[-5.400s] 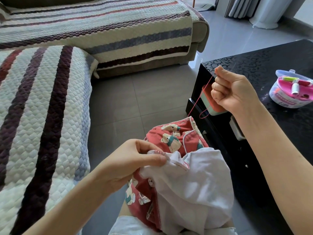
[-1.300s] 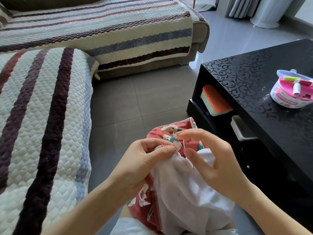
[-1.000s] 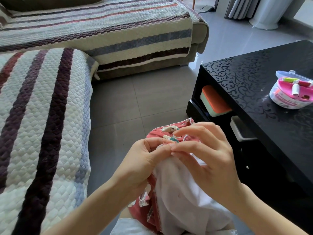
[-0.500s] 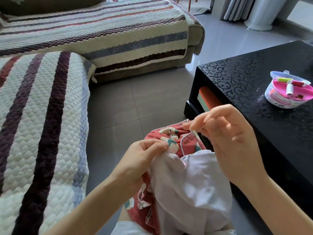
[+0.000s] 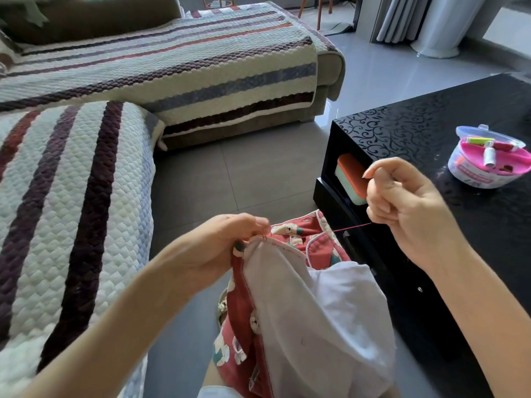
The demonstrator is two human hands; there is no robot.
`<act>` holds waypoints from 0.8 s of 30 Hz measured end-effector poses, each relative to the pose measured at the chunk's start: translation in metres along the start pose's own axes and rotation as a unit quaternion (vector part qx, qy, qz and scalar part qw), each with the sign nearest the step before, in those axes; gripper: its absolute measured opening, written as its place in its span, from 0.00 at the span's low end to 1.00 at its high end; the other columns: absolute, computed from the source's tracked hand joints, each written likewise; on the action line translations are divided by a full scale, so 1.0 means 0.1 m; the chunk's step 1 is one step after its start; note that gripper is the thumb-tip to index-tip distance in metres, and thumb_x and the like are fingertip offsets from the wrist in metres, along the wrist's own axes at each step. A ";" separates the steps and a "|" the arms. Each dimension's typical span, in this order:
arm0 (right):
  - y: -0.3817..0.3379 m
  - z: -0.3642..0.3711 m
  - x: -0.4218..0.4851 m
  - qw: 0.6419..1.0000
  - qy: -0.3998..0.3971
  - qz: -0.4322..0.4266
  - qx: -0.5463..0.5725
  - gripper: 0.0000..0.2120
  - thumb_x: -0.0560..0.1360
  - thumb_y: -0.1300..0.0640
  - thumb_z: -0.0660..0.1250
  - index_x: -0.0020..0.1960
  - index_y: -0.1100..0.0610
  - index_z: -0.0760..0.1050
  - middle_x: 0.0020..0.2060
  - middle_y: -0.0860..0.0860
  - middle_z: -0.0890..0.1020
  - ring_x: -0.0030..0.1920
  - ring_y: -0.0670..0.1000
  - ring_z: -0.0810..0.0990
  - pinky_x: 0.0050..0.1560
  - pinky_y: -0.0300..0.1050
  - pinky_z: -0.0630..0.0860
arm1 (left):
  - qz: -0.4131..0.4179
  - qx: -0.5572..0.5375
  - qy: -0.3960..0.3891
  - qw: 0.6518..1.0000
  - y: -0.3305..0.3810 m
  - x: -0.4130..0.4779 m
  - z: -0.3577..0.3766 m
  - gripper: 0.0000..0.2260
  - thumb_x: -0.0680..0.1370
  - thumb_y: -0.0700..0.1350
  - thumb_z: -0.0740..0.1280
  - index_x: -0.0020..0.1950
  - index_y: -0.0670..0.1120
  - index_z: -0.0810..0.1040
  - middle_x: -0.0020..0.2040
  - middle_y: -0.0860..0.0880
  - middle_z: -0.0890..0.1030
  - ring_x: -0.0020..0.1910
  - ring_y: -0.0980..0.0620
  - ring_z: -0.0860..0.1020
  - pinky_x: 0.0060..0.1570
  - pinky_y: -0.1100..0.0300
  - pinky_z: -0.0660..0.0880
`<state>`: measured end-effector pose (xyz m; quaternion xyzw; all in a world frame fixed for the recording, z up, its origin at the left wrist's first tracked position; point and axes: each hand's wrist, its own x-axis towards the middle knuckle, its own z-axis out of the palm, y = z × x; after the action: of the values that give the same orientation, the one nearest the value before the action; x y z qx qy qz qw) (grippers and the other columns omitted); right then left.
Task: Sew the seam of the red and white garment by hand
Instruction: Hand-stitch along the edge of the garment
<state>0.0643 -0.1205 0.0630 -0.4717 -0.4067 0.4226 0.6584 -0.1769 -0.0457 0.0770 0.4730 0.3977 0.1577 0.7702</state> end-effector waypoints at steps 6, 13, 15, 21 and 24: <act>0.12 0.14 -0.04 0.986 -0.050 0.006 -0.157 0.07 0.79 0.61 0.60 0.44 0.57 0.75 0.27 0.47 0.65 0.27 0.43 0.61 0.28 0.35 0.58 | 0.014 0.110 -0.006 0.994 0.37 0.00 -0.06 0.11 0.56 0.51 0.73 0.33 0.47 0.81 0.38 0.49 0.79 0.34 0.57 0.74 0.38 0.61 0.67; 0.20 0.46 -0.04 0.968 -0.123 -0.045 -0.215 0.07 0.77 0.55 0.64 0.43 0.47 0.79 0.31 0.64 0.72 0.30 0.61 0.66 0.30 0.51 0.63 | 0.058 0.161 -0.035 0.985 0.75 -0.04 -0.06 0.08 0.58 0.51 0.72 0.33 0.48 0.81 0.37 0.52 0.79 0.35 0.58 0.74 0.40 0.59 0.64; 0.19 0.51 -0.01 0.970 -0.115 -0.054 -0.206 0.07 0.78 0.55 0.64 0.44 0.48 0.80 0.31 0.63 0.72 0.28 0.57 0.63 0.29 0.45 0.61 | 0.064 0.168 -0.046 0.983 0.83 -0.04 -0.08 0.08 0.59 0.51 0.72 0.34 0.49 0.83 0.37 0.54 0.80 0.34 0.59 0.74 0.40 0.59 0.64; 0.13 0.64 0.05 0.969 -0.149 -0.073 -0.183 0.09 0.79 0.63 0.60 0.44 0.55 0.76 0.29 0.57 0.68 0.29 0.48 0.62 0.29 0.32 0.62 | 0.074 0.180 -0.071 0.978 0.97 -0.04 -0.04 0.07 0.64 0.49 0.71 0.39 0.51 0.85 0.37 0.57 0.78 0.35 0.61 0.73 0.39 0.62 0.65; 0.11 0.72 0.05 0.973 -0.154 -0.068 -0.157 0.08 0.76 0.61 0.59 0.43 0.54 0.75 0.30 0.45 0.70 0.30 0.46 0.64 0.31 0.32 0.62 | 0.085 0.177 -0.075 0.978 1.02 -0.05 0.00 0.04 0.63 0.50 0.70 0.34 0.52 0.84 0.37 0.57 0.78 0.34 0.62 0.73 0.39 0.62 0.65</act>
<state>-0.0028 -0.0938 0.0691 -0.4695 -0.5958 0.3752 0.5328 -0.1665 0.0029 0.1665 0.6445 0.3190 0.1140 0.6855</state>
